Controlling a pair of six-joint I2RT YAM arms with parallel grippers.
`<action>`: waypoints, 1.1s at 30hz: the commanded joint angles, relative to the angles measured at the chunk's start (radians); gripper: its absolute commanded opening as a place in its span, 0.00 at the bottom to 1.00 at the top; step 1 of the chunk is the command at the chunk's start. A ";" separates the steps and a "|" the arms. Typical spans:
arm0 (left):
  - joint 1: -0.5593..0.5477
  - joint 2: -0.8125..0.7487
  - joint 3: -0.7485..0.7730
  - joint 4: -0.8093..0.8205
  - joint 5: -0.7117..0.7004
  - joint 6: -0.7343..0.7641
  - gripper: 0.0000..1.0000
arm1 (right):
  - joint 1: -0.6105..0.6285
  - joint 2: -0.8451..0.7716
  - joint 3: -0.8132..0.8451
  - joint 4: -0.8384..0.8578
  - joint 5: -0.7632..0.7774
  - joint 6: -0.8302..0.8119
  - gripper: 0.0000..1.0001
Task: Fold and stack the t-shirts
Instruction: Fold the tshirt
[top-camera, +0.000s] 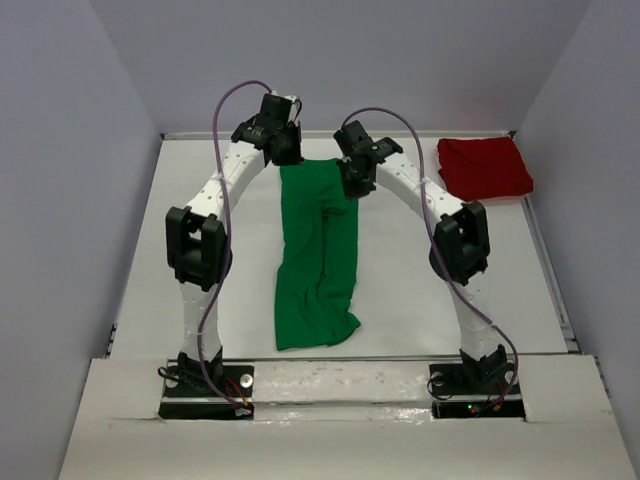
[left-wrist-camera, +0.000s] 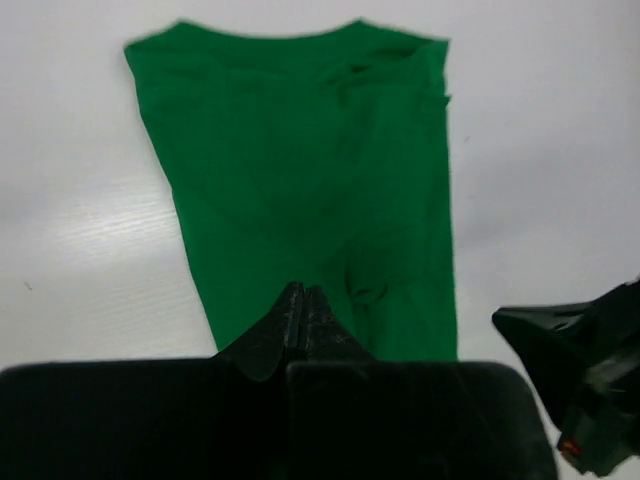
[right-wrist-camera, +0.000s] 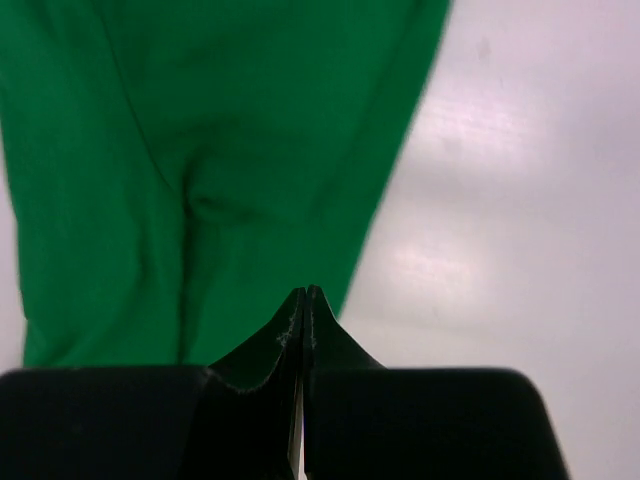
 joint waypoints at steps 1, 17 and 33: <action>0.027 0.123 0.024 -0.072 0.110 -0.015 0.00 | -0.055 0.215 0.445 -0.133 -0.171 -0.090 0.00; 0.029 0.109 -0.088 -0.078 0.123 -0.020 0.00 | -0.104 0.114 0.052 0.014 -0.331 -0.102 0.00; -0.008 0.108 -0.257 -0.052 0.068 -0.020 0.00 | -0.104 0.091 -0.112 0.096 -0.372 -0.085 0.00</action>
